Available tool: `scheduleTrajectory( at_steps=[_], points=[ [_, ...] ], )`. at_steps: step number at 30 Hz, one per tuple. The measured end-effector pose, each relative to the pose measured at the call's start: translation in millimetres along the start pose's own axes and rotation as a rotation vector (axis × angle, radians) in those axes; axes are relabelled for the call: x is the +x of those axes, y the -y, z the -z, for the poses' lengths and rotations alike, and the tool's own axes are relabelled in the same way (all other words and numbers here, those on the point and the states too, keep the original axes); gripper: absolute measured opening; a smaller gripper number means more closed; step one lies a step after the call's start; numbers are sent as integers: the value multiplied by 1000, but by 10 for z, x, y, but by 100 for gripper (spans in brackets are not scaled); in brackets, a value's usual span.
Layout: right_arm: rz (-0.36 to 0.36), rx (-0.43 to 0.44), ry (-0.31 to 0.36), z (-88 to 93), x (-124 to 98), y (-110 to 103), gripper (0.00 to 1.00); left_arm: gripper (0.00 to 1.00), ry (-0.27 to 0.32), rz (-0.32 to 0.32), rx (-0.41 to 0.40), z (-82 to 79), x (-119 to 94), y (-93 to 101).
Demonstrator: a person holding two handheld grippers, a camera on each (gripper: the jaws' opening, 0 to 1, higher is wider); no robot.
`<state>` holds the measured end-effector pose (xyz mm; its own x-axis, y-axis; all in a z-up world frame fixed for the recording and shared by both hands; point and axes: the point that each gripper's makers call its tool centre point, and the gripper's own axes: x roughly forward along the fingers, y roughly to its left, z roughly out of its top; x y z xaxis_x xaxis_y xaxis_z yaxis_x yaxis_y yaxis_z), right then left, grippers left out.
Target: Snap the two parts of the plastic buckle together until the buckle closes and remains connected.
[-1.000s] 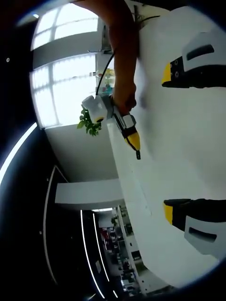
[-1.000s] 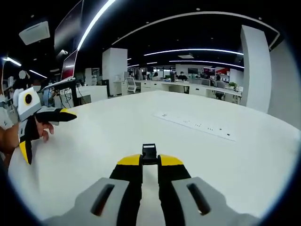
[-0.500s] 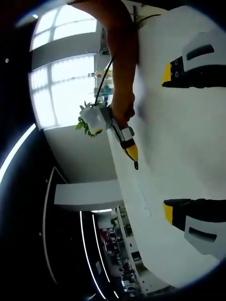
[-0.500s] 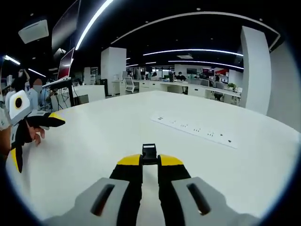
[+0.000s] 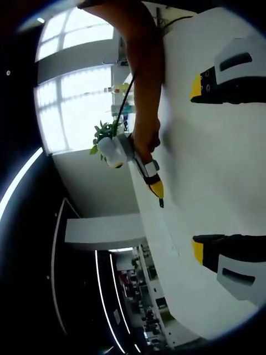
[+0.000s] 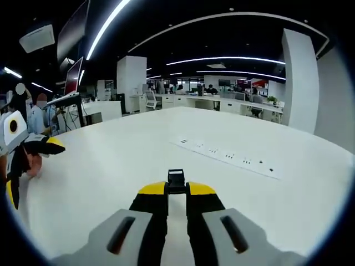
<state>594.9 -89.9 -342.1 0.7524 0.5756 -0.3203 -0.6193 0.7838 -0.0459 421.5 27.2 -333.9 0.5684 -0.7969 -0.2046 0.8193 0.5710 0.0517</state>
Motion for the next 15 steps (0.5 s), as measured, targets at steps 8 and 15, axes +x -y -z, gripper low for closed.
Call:
scheduleTrajectory(
  at_steps=[8, 15],
  points=[
    [3, 7, 5, -73, 157, 78, 9, 100, 6, 2, -6, -11, -3, -3],
    [-10, -1, -7, -63, 235, 57, 9, 99, 10, 5, -13, -14, -4, -11]
  ],
)
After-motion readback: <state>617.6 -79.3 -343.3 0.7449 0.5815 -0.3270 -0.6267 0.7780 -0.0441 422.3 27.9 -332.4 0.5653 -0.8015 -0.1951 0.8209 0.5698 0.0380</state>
